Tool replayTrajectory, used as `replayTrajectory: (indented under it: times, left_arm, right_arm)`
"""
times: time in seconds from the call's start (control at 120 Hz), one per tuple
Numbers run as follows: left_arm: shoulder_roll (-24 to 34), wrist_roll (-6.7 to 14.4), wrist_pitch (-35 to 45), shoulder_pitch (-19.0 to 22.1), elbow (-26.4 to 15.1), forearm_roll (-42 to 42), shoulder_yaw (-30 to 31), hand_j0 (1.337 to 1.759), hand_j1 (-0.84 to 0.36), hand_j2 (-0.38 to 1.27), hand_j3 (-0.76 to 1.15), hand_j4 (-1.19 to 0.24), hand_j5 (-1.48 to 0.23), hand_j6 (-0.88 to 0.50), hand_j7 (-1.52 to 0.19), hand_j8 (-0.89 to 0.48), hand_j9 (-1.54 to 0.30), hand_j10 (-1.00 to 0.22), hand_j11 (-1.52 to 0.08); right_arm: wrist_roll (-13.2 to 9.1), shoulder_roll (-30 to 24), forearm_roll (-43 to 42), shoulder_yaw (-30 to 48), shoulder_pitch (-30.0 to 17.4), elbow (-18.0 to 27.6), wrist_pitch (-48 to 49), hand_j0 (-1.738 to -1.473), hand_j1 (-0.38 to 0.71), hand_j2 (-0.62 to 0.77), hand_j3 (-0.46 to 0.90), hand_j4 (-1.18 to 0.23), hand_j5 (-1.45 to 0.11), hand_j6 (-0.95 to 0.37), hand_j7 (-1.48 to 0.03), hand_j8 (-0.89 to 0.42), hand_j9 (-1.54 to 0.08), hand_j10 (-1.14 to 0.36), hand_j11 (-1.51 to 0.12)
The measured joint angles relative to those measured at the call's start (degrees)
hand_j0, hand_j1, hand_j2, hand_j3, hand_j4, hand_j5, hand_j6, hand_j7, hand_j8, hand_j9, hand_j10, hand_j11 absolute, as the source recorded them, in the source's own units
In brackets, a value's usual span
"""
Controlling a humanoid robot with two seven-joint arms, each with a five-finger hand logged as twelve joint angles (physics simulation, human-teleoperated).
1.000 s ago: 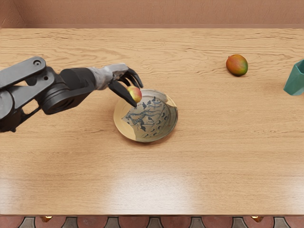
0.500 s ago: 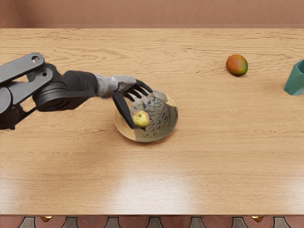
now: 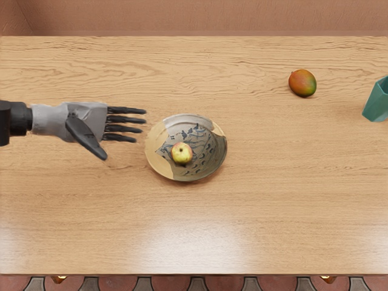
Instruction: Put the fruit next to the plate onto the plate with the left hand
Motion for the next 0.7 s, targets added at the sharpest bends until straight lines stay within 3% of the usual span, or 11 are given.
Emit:
replayTrajectory:
  times: [0.25,0.525,0.7]
  left_arm:
    - [7.7,0.0,-0.2,0.1,4.0,-9.3,0.0,1.658,0.34,0.0,0.0,-0.01,-0.01,-0.01,-0.01,-0.01,-0.01,-0.01,-0.01]
    - [8.8,0.0,-0.3,-2.0,12.8,-10.1,-0.2,1.658,0.34,0.0,0.0,0.0,-0.01,0.0,-0.01,0.0,-0.01,0.0,-0.01]
    - [8.8,0.0,-0.3,-2.0,15.3,-9.8,-0.2,1.658,0.34,0.0,0.0,0.0,-0.01,0.0,-0.01,0.0,-0.01,0.0,-0.01]
  right_arm:
    - [0.0,0.0,0.0,0.0,0.0,0.1,0.1,-1.658,-0.34,0.0,0.0,-0.01,-0.01,-0.01,-0.01,-0.01,-0.01,-0.01,-0.01]
    - [0.0,0.0,0.0,0.0,0.0,0.1,0.1,-1.658,-0.34,0.0,0.0,-0.01,-0.01,-0.01,-0.01,-0.01,-0.01,-0.01,-0.01]
    - [0.0,0.0,0.0,0.0,0.0,0.1,0.1,-1.658,-0.34,0.0,0.0,-0.01,-0.01,-0.01,-0.01,-0.01,-0.01,-0.01,-0.01]
